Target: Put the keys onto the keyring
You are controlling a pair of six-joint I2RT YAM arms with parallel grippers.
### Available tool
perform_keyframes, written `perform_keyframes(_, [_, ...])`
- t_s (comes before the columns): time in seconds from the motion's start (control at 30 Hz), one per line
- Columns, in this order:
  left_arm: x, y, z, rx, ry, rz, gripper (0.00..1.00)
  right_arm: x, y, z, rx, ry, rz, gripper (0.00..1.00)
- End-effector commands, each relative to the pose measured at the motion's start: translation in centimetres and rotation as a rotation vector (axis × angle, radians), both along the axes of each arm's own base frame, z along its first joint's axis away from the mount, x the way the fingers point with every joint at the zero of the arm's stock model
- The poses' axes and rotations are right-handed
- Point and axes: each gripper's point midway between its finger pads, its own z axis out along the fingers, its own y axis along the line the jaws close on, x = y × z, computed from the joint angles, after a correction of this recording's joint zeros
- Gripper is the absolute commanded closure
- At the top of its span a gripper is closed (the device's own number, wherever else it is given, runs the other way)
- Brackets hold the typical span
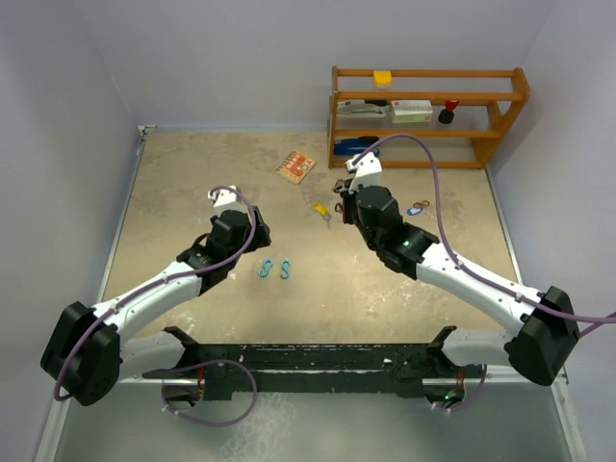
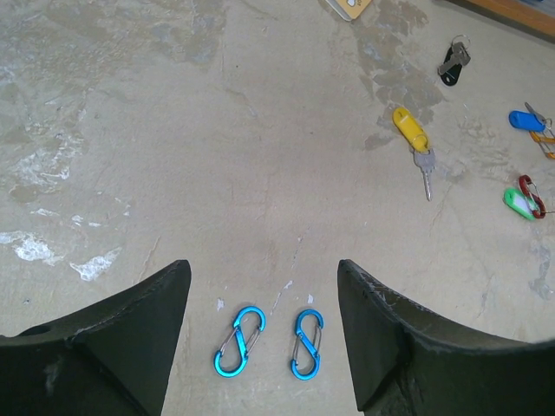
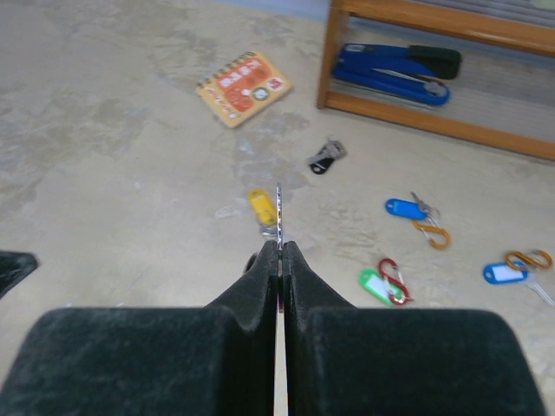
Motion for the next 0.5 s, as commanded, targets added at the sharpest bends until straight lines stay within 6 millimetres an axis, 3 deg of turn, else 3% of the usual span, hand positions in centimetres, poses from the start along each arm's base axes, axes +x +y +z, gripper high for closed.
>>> perform_keyframes(0.0, [0.9, -0.6, 1.1, -0.048, -0.043, 0.002, 0.34, 1.0, -4.6, -0.9, 0.008, 0.032, -0.175, 1.0])
perform_keyframes(0.27, [0.9, -0.7, 0.6, -0.043, -0.031, -0.007, 0.34, 2.9, -12.3, -6.2, 0.051, 0.168, -0.409, 1.0])
perform_keyframes(0.47, [1.0, -1.1, 0.1, -0.051, -0.023, -0.018, 0.34, 3.4, -16.0, -9.7, 0.058, 0.255, -0.528, 1.0])
